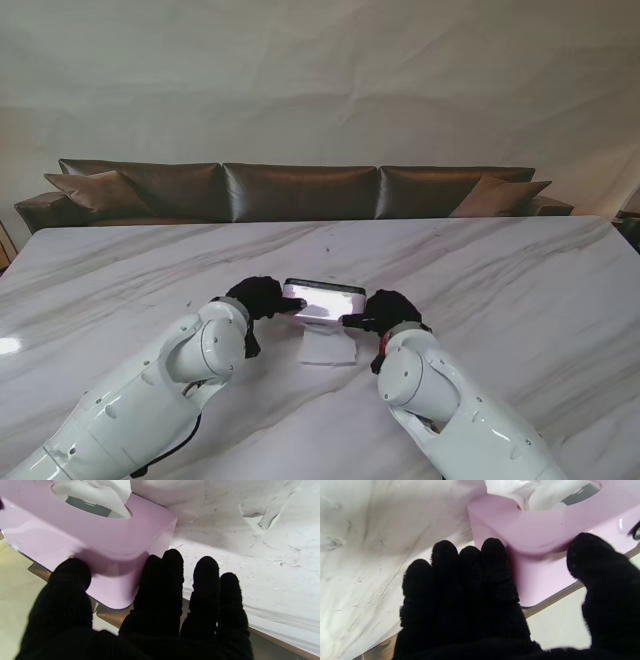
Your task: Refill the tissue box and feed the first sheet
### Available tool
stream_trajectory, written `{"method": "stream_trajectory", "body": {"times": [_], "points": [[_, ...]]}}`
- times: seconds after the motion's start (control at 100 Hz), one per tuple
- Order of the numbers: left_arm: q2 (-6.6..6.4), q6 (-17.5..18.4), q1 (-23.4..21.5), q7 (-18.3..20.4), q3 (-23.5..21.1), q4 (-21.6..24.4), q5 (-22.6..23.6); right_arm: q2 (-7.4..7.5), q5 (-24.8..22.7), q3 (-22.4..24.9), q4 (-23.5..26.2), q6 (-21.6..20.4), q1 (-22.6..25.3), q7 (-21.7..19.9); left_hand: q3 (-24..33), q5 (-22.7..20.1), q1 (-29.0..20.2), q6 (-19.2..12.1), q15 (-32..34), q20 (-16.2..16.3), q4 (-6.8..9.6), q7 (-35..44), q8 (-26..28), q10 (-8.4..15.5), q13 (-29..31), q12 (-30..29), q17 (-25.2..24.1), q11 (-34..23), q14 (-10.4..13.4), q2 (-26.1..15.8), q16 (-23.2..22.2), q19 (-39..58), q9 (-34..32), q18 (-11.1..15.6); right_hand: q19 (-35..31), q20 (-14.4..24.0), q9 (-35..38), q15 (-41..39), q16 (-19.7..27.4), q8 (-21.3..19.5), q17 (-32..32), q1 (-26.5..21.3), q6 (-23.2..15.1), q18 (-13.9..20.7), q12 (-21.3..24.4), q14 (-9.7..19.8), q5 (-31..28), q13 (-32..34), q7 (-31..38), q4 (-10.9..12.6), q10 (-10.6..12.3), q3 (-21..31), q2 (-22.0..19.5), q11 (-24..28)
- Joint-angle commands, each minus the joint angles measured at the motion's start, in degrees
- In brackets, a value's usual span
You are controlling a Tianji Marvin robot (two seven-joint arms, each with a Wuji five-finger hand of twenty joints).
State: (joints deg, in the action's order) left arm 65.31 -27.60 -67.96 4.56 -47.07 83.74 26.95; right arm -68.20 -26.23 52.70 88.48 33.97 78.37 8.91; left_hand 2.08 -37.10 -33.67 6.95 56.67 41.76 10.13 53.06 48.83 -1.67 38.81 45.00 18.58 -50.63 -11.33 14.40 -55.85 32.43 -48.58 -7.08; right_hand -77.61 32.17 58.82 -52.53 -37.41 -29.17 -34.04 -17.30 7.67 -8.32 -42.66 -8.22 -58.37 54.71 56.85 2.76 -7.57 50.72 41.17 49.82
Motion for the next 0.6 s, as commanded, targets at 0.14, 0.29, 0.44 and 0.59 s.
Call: {"method": "stream_trajectory", "body": {"times": [0.14,0.29,0.44,0.59], "points": [[0.99,-0.3,0.4,1.1,0.3,-0.4,-1.3,-1.21,0.9,-0.4,-0.5,0.5,-1.7,-1.5,2.3,-5.0,-3.7,-17.0,2.5,1.6,1.25,11.1,5.3,6.5,2.3,1.4,0.9,-1.6,-0.4,-3.9,-1.5,48.6,-2.5,-1.0,-2.3,0.9,3.4,-2.4,-0.7,0.3,-0.8,-2.0,-18.9,2.5,-1.3,0.3,-5.6,1.9,3.8,0.1,7.0,-0.4,-2.5,0.4],[1.44,-1.3,0.4,0.1,-0.1,-1.7,-2.2,-1.59,2.1,0.1,-2.9,1.6,-3.3,-1.3,2.0,-3.5,-3.0,-16.6,2.0,1.6,1.02,8.7,4.3,5.7,1.1,1.1,0.5,-0.5,-0.7,-4.8,-1.5,48.3,-0.8,-0.7,-2.6,0.9,3.9,-2.5,-0.6,0.3,-1.2,-2.7,-18.7,2.2,-1.4,0.1,-6.2,2.4,3.8,-0.2,6.9,-1.1,-2.9,0.4],[2.44,-2.6,-0.5,-2.2,-1.6,-2.2,-5.1,-1.57,2.9,0.5,-4.9,2.4,-4.4,-2.2,-0.3,-1.3,1.8,-12.8,-0.5,1.6,-2.00,2.7,0.3,2.8,-3.0,-0.3,-2.7,2.2,-2.5,-8.8,-0.9,46.2,2.9,-0.9,-2.4,0.7,2.3,-2.0,-0.4,0.8,-0.6,-1.2,-17.6,2.1,-1.3,-0.3,-4.4,1.4,2.2,0.2,5.9,-1.5,-3.7,-0.4],[2.99,-3.4,-2.0,-3.9,-3.5,-1.9,-6.9,-1.06,3.7,1.3,-5.4,2.4,-4.6,-4.0,-1.3,0.8,8.7,-10.2,-2.0,2.5,-3.30,-1.3,-3.0,1.0,-6.7,-1.2,-5.8,4.0,-3.6,-9.7,-0.2,44.4,6.3,-0.9,-1.0,-0.2,-3.6,-0.8,-0.5,-6.3,1.8,4.4,-13.0,1.8,-1.1,-0.9,1.6,-2.5,-7.8,5.2,4.2,-2.9,-6.2,-1.5]]}}
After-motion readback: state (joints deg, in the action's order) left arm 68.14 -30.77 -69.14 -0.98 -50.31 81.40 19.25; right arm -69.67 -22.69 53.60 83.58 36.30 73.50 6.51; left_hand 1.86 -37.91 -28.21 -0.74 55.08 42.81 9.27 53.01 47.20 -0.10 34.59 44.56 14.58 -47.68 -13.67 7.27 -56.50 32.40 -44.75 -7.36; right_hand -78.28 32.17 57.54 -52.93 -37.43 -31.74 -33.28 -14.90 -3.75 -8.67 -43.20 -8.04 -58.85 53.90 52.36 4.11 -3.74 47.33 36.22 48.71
